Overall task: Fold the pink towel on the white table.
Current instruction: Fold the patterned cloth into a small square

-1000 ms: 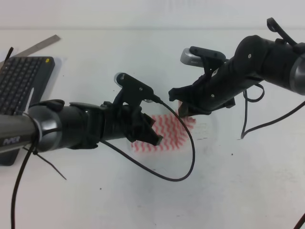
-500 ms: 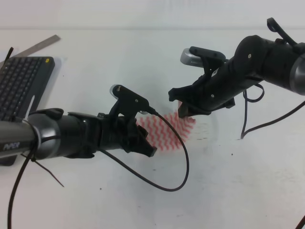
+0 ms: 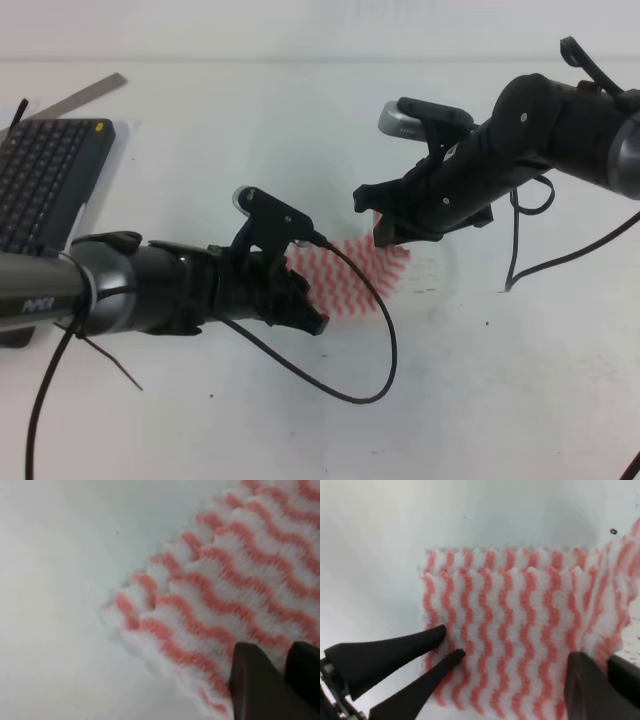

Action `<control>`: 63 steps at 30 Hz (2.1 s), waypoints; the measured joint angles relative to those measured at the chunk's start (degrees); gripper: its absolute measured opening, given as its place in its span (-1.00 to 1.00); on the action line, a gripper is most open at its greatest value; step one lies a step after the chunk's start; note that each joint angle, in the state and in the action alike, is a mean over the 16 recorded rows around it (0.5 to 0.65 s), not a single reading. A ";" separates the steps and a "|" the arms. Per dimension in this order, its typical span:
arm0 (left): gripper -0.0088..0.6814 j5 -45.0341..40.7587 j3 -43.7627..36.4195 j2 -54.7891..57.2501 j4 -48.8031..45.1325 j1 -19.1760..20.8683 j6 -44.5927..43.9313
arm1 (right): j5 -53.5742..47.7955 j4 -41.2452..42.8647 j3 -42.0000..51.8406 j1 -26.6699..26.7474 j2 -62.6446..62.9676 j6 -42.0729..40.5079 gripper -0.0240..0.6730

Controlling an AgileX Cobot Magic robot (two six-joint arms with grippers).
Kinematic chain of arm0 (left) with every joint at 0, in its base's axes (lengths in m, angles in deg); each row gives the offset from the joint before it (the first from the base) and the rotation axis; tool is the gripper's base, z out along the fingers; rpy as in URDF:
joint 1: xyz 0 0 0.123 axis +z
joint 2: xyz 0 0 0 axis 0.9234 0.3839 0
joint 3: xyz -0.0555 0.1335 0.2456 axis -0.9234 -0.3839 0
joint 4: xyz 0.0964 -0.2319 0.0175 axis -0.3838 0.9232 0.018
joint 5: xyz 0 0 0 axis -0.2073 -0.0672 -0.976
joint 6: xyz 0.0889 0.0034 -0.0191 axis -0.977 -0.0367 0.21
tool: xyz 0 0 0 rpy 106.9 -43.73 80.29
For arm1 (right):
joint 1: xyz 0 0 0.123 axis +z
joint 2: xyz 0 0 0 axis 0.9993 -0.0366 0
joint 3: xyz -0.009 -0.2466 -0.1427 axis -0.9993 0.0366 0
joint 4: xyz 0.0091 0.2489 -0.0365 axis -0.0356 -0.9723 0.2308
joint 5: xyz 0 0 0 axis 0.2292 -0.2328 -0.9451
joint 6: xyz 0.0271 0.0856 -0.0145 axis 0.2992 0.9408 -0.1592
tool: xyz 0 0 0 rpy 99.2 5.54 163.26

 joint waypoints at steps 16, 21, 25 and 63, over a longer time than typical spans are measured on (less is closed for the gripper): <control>-0.59 5.48 -0.03 -2.05 0.23 -0.01 -0.69 | -0.04 0.31 0.00 0.00 0.00 0.00 -0.96; -0.59 5.18 -0.03 -1.30 0.34 0.00 -0.69 | -0.05 0.13 0.00 0.00 0.00 0.00 -0.96; -0.59 4.09 0.02 -0.37 0.43 0.00 -0.65 | -0.19 -0.12 0.01 0.00 0.00 0.00 -0.96; -0.60 -3.49 0.06 1.81 0.47 0.05 0.73 | 1.67 -2.59 0.01 3.80 -0.29 0.15 -0.96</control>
